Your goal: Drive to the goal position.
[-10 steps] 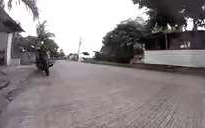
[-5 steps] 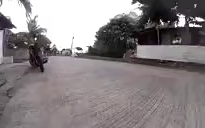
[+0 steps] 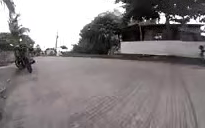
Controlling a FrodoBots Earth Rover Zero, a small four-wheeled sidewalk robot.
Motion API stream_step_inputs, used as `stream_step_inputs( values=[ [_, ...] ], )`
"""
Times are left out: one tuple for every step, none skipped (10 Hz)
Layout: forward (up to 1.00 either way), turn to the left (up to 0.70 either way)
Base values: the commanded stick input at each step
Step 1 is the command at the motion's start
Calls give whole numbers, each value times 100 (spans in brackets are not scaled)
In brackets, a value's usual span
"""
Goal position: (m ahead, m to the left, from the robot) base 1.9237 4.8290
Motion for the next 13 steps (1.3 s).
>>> stream_step_inputs(
  values=[
    [0,0],
    [0,0],
    [0,0],
    [0,0],
    [0,0],
    [0,0],
    [0,0],
    [0,0],
    [0,0],
    [4,0],
    [43,0],
    [70,0],
    [7,0]
  ],
)
